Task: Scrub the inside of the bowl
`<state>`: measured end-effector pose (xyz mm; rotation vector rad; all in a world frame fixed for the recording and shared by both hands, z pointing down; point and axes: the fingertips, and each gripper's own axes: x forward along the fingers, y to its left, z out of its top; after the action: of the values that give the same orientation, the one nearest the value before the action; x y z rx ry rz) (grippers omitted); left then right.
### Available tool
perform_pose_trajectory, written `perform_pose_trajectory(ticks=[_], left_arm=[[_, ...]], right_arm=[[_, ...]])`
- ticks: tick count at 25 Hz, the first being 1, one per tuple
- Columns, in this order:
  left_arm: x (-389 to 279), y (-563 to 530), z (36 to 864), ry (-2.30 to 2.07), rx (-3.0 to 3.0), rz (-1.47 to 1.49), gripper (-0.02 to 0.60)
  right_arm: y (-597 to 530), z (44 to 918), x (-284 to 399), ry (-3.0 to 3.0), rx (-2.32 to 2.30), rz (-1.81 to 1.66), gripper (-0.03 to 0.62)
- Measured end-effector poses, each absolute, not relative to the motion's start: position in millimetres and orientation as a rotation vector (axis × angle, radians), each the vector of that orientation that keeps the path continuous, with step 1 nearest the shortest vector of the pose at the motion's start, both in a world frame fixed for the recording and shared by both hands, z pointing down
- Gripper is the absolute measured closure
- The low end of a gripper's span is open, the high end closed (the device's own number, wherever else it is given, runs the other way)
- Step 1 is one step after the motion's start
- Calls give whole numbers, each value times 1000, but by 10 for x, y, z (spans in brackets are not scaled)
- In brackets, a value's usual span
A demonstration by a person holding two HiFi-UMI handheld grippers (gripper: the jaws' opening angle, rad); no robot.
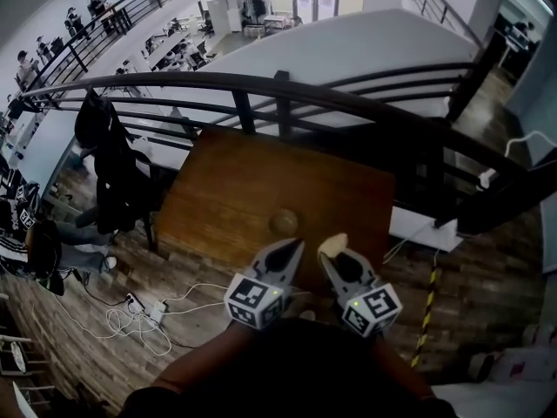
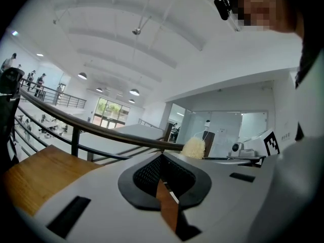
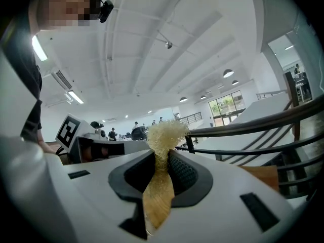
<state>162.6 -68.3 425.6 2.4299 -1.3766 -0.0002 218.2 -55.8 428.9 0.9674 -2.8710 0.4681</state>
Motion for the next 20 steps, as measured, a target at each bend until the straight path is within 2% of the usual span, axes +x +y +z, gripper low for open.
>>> perform_pose_trajectory(ticks=[9,20], left_arm=[[1406,-1069,4230,-1273,2483,18,583],[748,-1528,4183,-1161,2549,21,583]], right_arm=[[-862,4311,1950,-2816,1082,495,513],[-1247,4309,1261,-2771,1202,462,513]])
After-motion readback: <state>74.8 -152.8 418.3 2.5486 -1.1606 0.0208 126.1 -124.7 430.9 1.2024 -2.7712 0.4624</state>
